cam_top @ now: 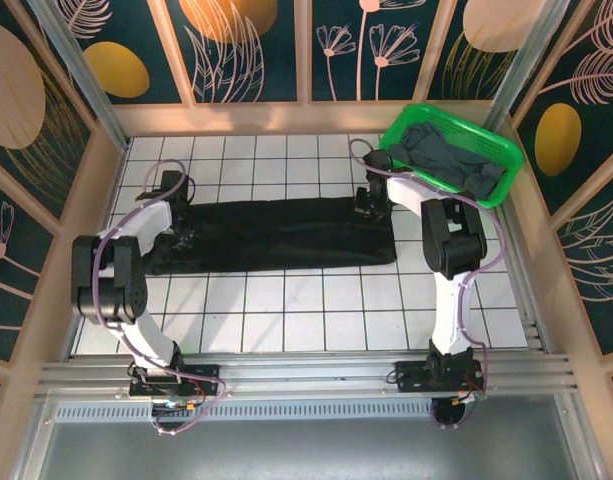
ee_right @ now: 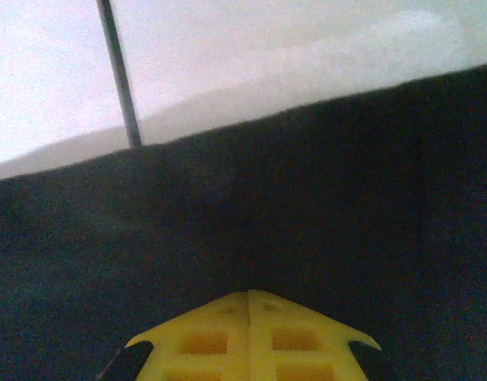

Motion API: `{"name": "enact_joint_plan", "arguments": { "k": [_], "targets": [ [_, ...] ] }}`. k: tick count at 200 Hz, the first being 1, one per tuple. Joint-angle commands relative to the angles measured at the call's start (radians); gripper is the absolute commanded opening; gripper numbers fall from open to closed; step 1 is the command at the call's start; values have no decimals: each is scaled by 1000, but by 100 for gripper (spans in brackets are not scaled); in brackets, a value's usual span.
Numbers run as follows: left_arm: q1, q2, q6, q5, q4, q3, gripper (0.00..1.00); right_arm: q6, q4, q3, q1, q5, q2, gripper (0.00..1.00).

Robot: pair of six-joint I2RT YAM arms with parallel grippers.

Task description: Fold and stack the t-shirts

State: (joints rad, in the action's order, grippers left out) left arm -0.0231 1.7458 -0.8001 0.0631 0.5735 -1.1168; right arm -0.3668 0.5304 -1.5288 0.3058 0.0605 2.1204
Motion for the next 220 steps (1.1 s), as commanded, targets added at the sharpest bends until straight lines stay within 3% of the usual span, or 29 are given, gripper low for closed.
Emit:
{"name": "enact_joint_plan", "arguments": {
  "k": [1, 38, 62, 98, 140, 189, 220],
  "targets": [
    [8, 84, -69, -40, -47, -56, 35, 22, 161, -24, 4, -72, 50, 0],
    [11, 236, -10, 26, -31, -191, 33, -22, 284, 46, 19, -107, 37, 0],
    [11, 346, 19, 25, -31, -330, 33, -71, 287, 207, 56, -125, -87, 0],
    [-11, 621, 21, -18, 40, -733, 32, -167, 276, 423, 129, -81, -243, 0],
    [-132, 951, -44, -177, 53, -1262, 34, -276, 244, 568, 310, 53, -310, 0],
    [-215, 998, -215, -396, -344, -1176, 33, -392, 150, 558, 524, 242, -249, 0],
    [-224, 1065, -223, -475, -402, -1329, 37, -425, 116, 455, 585, 300, -203, 0]
  ]
}}
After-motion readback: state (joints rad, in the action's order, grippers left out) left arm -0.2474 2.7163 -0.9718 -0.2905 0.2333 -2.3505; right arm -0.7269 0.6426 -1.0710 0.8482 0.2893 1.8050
